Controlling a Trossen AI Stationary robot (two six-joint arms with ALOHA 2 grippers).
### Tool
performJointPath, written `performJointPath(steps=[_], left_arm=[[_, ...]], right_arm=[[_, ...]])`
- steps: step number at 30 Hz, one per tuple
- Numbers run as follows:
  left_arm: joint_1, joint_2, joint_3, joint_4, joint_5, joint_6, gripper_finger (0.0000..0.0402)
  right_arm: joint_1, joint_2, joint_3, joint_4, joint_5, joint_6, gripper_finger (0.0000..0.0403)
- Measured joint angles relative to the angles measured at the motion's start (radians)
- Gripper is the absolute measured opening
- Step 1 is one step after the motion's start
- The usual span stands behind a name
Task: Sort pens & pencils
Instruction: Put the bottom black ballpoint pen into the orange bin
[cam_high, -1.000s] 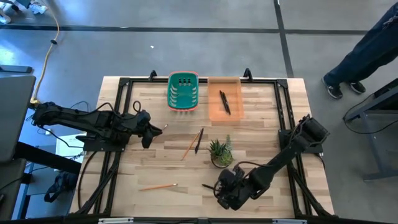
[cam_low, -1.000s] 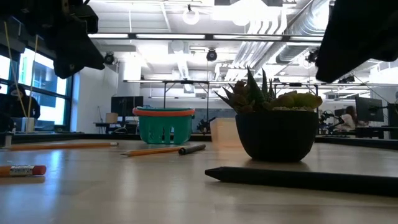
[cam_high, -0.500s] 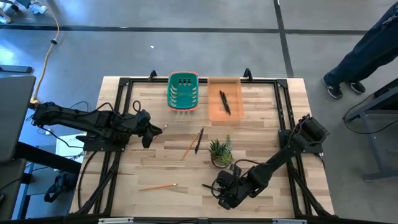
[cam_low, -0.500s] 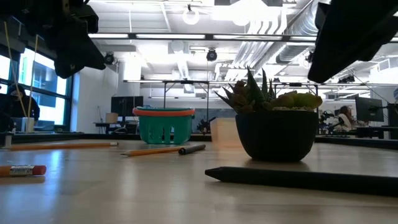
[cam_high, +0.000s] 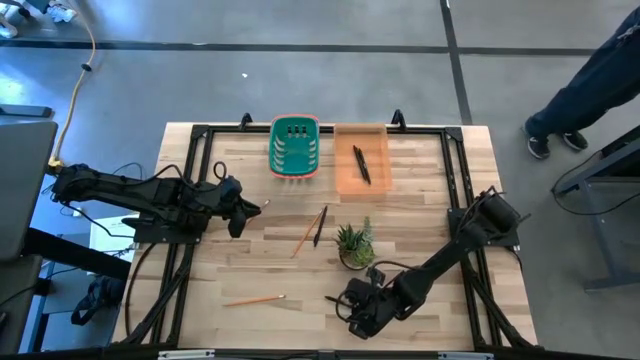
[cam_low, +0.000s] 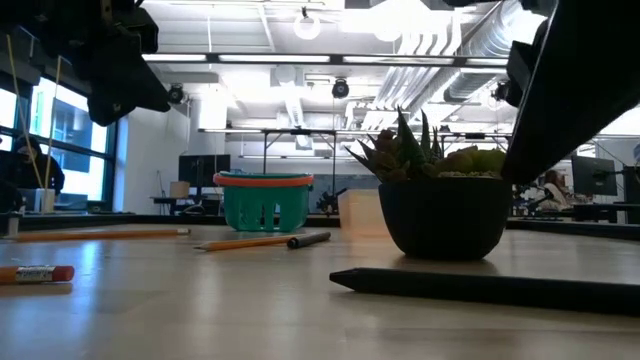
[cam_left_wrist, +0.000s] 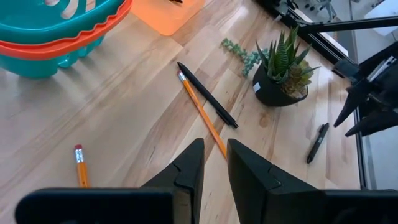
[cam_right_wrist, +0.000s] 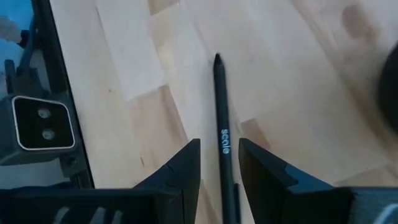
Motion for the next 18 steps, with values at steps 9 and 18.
performJointPath(steps=[9,18], left_arm=[[0.0,0.0,0.0,0.008,0.0,-0.001,0.0058],[0.0,0.0,0.0,0.02,0.0,-0.002,0.0058]], right_arm=[[0.0,0.01,0.0,-0.038,-0.013,0.019,0.0102],[-0.018,0.022,0.0,-0.042,-0.019,0.023,0.0102]])
